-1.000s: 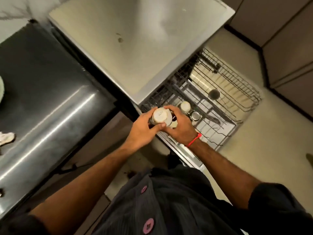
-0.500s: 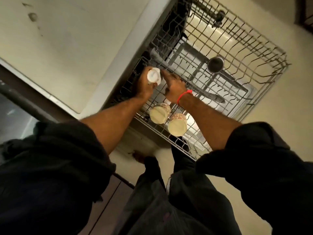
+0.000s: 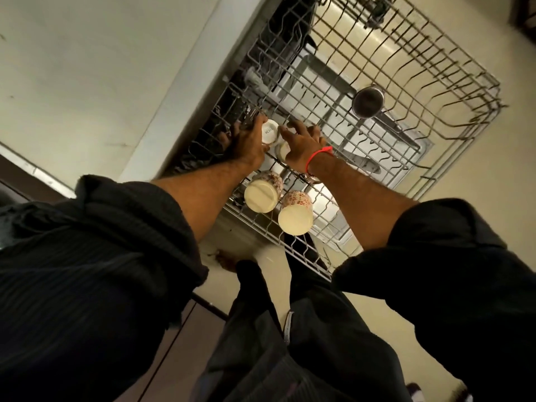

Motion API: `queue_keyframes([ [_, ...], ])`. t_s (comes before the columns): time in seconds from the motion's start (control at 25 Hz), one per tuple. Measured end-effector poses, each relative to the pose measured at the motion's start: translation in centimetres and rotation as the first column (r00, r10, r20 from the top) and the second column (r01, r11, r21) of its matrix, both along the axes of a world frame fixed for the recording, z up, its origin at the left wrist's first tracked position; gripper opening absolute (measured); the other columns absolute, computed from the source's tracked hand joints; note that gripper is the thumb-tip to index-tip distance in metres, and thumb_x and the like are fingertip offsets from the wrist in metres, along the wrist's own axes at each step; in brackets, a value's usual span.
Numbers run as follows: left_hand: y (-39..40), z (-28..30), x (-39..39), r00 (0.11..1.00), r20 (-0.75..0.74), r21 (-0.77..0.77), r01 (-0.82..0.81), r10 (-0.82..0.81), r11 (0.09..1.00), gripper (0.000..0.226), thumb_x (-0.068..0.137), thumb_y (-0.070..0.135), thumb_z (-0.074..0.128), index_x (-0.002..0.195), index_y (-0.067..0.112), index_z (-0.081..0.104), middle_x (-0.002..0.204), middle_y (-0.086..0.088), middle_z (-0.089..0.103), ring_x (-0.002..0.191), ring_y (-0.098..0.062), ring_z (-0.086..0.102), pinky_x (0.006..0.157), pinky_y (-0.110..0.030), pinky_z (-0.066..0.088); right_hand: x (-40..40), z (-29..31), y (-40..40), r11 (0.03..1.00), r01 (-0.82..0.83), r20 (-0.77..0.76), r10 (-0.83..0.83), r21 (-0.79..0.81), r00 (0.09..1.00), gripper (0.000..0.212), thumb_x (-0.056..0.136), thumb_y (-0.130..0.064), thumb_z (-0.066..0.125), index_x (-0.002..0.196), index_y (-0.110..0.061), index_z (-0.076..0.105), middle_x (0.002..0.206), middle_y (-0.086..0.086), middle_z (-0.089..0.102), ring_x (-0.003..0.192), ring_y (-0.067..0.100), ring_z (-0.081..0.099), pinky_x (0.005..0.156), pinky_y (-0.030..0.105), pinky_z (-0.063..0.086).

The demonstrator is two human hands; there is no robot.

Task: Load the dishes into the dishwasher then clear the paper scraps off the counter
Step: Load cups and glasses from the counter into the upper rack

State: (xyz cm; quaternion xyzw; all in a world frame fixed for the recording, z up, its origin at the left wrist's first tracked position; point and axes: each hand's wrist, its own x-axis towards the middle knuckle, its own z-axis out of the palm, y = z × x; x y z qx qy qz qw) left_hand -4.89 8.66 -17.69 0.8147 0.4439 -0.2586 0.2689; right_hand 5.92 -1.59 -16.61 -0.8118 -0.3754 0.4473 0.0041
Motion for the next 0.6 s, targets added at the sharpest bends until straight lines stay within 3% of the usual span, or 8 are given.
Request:
queue_keyframes([
  [0.12,0.7,-0.4,-0.7,0.997,-0.066,-0.082,0.025,-0.03,0.996,0.082,0.094,0.026,0.059,0.145,0.054,0.001,0.166,-0.013,0.015,0.151,-0.046,-0.003,0.111,-0.076,0.011,-0.1,0.2,0.0,1.0,-0.007,0.007,0.007,-0.01,1.0,0.073,0.089,-0.026,0.058,0.152,-0.04,0.022,0.162,-0.003,0.011,0.145,0.041,0.006,0.114,0.06,0.017],
  [0.24,0.3,2.2,-2.0,0.999,-0.005,-0.068,-0.035,0.034,0.997,0.09,0.097,0.013,0.054,0.155,0.041,-0.008,0.169,-0.008,0.002,0.153,-0.036,-0.011,0.117,-0.067,-0.003,-0.3,1.6,0.2,0.995,0.046,0.023,-0.048,0.085,0.999,0.076,0.087,-0.023,0.061,0.152,-0.036,0.025,0.161,0.001,0.02,0.144,0.041,0.015,0.114,0.059,0.024],
  [0.36,-0.9,6.5,-4.9,0.972,0.19,-0.008,-0.139,0.138,0.99,0.078,0.099,0.012,0.053,0.16,0.029,0.007,0.167,-0.005,0.012,0.154,-0.031,0.007,0.122,-0.06,0.007,-1.3,2.5,-0.6,0.941,0.166,0.021,-0.18,0.293,0.983,0.064,0.083,-0.02,0.064,0.143,-0.029,0.046,0.15,0.007,0.044,0.135,0.04,0.037,0.109,0.056,0.035],
  [0.48,-2.9,11.1,-9.1,0.896,0.417,-0.073,-0.132,0.15,0.989,0.064,0.101,0.017,0.051,0.158,0.023,0.022,0.162,-0.007,0.028,0.148,-0.027,0.029,0.12,-0.053,0.028,-3.9,5.2,-2.1,0.794,0.245,-0.005,-0.292,0.557,0.956,0.038,0.079,0.001,0.058,0.111,-0.017,0.069,0.115,0.009,0.068,0.109,0.028,0.061,0.095,0.043,0.051],
  [0.6,-4.7,16.7,-14.4,0.751,0.645,-0.051,-0.14,0.14,0.989,0.048,0.102,0.014,0.046,0.15,0.018,0.041,0.148,-0.006,0.051,0.134,-0.022,0.05,0.111,-0.045,0.043,-8.6,12.0,-2.2,0.625,0.222,-0.148,-0.169,0.749,0.974,0.032,0.07,0.009,0.043,0.073,-0.008,0.069,0.077,0.003,0.069,0.075,0.015,0.064,0.075,0.031,0.054],
])
